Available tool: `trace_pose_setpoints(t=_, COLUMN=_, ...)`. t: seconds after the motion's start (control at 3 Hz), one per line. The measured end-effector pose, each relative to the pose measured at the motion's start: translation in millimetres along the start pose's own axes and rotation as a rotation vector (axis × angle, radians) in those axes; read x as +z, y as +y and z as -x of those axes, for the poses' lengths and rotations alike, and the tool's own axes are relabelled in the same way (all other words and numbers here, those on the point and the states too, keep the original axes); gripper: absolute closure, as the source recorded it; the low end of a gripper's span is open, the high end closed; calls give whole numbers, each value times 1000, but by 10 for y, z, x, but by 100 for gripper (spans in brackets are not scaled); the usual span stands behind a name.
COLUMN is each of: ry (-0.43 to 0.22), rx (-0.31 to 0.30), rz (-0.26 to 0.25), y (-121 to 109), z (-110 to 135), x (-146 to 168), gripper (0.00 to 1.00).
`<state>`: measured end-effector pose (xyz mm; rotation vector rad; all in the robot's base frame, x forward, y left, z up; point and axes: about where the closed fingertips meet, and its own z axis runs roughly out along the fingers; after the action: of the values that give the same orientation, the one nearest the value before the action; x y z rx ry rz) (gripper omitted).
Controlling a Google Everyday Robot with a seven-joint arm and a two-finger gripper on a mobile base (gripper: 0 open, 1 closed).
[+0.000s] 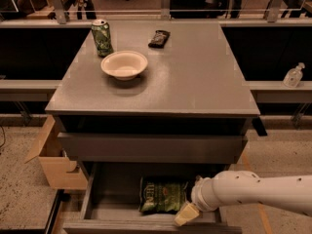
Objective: Pick rxbar chocolate from middle drawer and place on counter
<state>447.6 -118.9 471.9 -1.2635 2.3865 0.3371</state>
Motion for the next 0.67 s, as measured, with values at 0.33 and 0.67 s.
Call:
trace_pose_setpoints(t=0.33, ry=-41, rx=11, rz=-2, y=-86, z=65, x=345, gripper=0)
trace_pose_setpoints(t=0.67, ry=-71, rx=26, rz=-2, y=-151, z=95, x=545, gripper=0)
